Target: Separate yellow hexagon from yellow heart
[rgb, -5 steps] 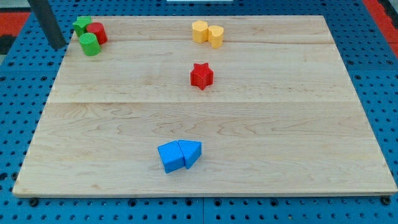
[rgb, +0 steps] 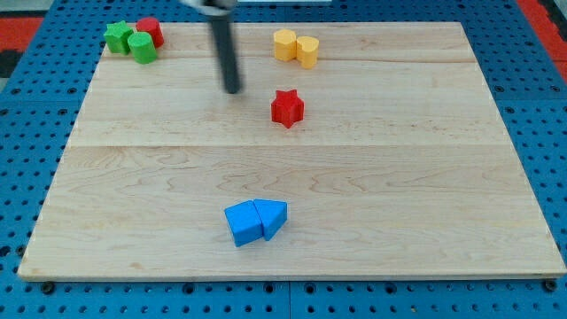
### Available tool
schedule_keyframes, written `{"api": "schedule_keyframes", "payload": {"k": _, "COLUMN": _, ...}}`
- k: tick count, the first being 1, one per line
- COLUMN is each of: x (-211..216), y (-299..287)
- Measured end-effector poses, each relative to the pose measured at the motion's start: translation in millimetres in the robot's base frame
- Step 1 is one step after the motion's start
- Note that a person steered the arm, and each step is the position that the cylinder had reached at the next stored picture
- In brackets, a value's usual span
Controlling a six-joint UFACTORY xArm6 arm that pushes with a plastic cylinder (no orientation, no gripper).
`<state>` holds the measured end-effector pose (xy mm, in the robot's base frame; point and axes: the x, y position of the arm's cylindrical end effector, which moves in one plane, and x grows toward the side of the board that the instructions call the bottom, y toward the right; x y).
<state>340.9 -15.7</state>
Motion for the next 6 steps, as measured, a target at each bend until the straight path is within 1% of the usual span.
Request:
{"api": "schedule_keyframes", "payload": {"k": 1, "x": -3.0, "y": 127.6}}
{"api": "schedule_keyframes", "payload": {"k": 2, "x": -41.5, "y": 169.0}}
{"api": "schedule_keyframes", "payload": {"k": 3, "x": -97.8, "y": 106.1}}
{"api": "schedule_keyframes", "payload": {"k": 4, "x": -130.7, "y": -0.9}}
{"api": "schedule_keyframes", "payload": {"k": 5, "x": -116.3, "y": -28.9}}
{"api": "schedule_keyframes", "payload": {"k": 6, "x": -102.8, "y": 62.9}}
